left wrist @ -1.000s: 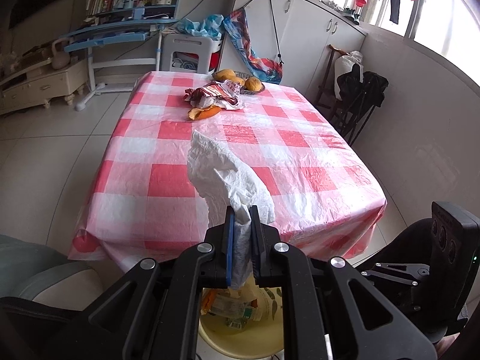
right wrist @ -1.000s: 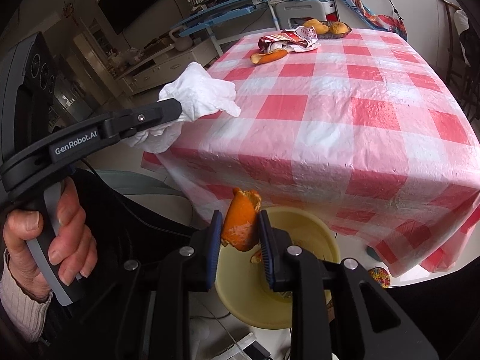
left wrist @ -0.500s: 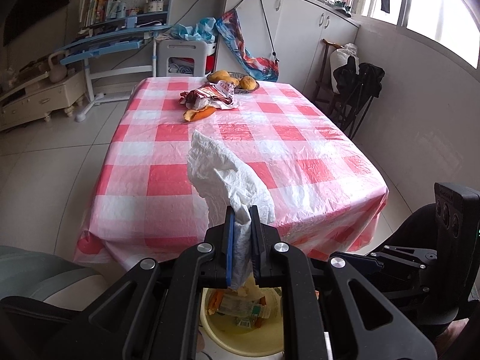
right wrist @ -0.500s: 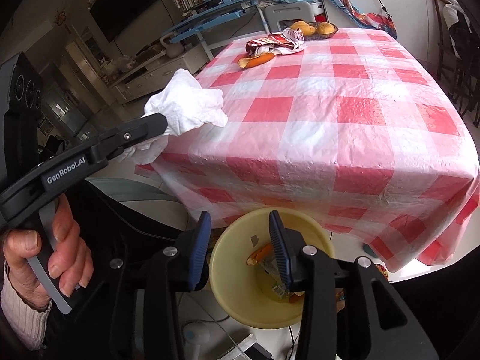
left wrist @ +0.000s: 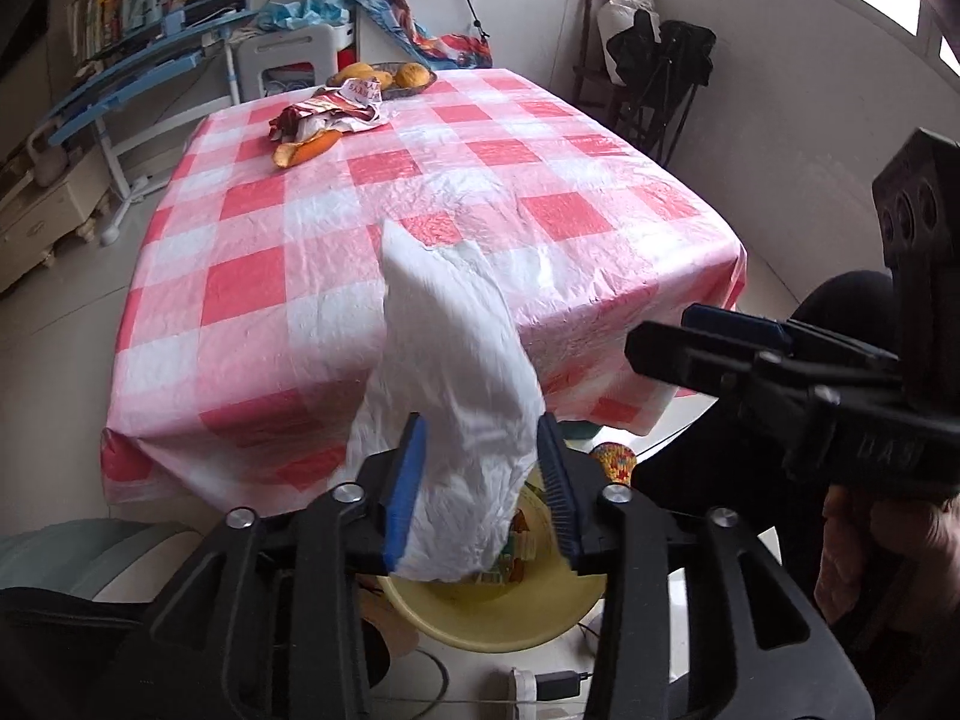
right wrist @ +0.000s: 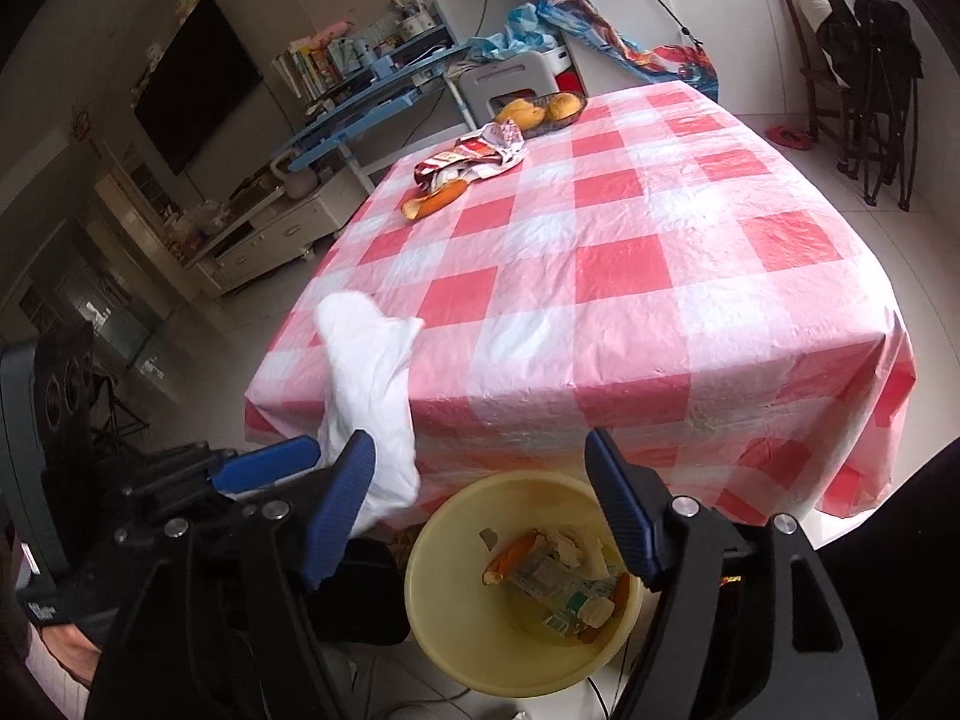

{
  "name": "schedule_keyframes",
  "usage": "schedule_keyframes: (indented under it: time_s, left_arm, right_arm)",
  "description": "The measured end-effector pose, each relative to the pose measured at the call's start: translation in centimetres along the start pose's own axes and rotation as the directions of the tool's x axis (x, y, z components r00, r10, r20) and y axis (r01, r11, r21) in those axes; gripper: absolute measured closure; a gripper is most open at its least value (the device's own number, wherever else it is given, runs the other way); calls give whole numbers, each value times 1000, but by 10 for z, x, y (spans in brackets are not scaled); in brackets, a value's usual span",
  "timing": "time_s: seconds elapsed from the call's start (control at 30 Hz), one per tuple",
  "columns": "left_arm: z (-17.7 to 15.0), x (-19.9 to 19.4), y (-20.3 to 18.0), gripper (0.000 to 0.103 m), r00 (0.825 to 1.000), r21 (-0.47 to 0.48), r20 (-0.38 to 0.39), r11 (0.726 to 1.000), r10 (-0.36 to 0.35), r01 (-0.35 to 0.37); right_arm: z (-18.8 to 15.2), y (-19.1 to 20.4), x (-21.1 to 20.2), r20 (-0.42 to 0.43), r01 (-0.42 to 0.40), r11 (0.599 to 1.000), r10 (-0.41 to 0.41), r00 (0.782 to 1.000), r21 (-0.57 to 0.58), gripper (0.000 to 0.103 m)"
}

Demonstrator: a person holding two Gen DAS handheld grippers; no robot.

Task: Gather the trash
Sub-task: 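Move both tools back toward the red snack bag on the table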

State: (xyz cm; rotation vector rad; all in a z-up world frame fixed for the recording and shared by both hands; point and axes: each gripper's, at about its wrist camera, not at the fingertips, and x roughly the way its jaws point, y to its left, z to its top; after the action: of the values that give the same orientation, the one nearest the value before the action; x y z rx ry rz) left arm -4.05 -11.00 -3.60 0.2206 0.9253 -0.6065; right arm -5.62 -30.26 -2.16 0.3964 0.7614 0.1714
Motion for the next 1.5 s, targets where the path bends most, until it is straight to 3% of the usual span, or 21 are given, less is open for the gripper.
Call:
schedule_keyframes:
  time_s: [0.13,0.27,0.53,0.8,1.0,1.27,1.37,1.5]
  left_arm:
    - [4,-12,3,38,996,2,63,998,67,-68]
    - [11,-24,25,29,986,-104,119,989,119,-107]
    - [15,-34,64,27,974,-302,164,948,155,-100]
    - [10,-49,91,27,956,-469,225,881,189,-64]
    - [22,-50,98,27,951,-505,228,861,210,-69]
    - [63,-38,131,27,943,-552,214,828,254,-98]
    - [58,-28,140,27,946,-581,198,808,257,-98]
    - [52,-12,151,27,966,-634,166,772,200,-51]
  right_arm:
    - [2,-8,0,12,20,999,-21,1000,44,31]
    - [0,-2,5,-5,44,999,-44,999,16,29]
    - [-4,6,13,-21,71,996,-72,997,-59,27]
    - [6,17,13,-2,27,998,-27,1000,-60,27]
    - [40,38,25,21,8,988,-5,1000,-152,27]
    - [116,73,99,-2,24,962,-25,1000,-270,27]
    - [142,94,133,14,75,930,-76,997,-361,27]
    - [168,118,186,7,146,865,-163,987,-480,27]
